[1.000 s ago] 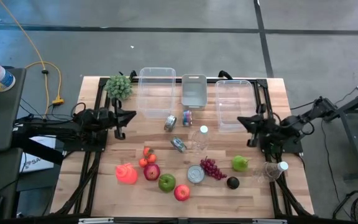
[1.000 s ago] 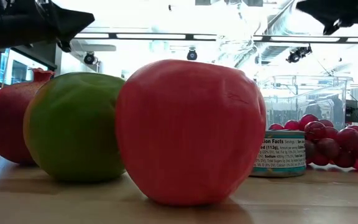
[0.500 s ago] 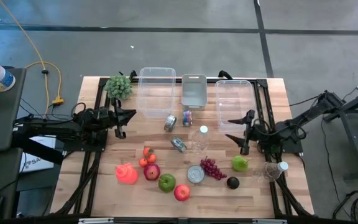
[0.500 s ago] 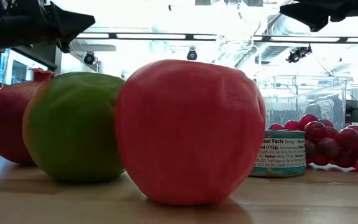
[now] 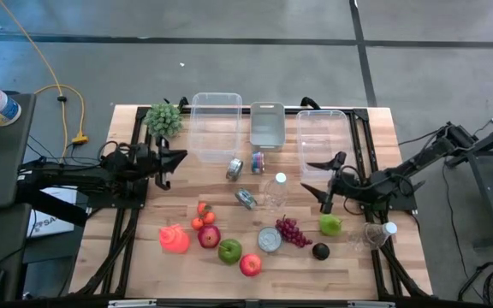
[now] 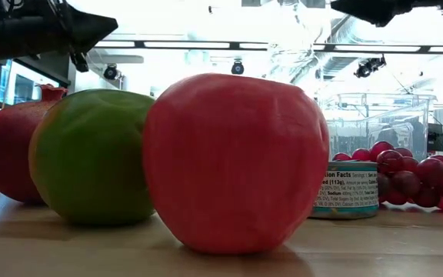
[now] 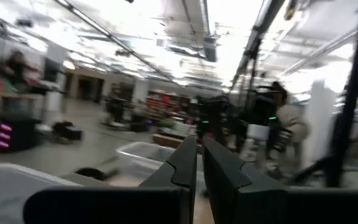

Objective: Pick & Place Food Item
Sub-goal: Put the left transparent water bottle into the right transparent bin

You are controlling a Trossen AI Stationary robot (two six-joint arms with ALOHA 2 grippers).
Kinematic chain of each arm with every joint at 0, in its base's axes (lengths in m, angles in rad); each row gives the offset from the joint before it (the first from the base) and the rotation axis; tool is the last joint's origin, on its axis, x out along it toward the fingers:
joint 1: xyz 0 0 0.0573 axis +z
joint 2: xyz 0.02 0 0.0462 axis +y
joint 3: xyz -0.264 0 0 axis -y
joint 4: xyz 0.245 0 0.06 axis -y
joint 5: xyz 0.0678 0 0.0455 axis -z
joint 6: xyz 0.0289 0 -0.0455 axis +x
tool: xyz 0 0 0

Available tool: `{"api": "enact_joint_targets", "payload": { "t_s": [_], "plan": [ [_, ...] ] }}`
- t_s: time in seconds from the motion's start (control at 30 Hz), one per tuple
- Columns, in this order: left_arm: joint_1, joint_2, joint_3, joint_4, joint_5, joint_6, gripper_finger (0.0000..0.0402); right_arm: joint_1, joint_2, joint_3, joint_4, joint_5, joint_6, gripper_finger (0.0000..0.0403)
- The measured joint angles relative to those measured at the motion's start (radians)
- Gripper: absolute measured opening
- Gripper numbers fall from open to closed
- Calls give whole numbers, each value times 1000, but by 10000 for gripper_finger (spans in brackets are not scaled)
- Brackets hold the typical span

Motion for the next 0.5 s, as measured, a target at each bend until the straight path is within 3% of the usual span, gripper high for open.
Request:
{"api": "enact_joint_targets", "payload": {
  "t_s": [0.2,0.5],
  "plan": [
    [0,0,0,5,157,-12,21,0,58,49,-11,32,19,287],
    [0,6,0,4,136,22,21,0,132,49,-13,34,30,286]
  ]
}}
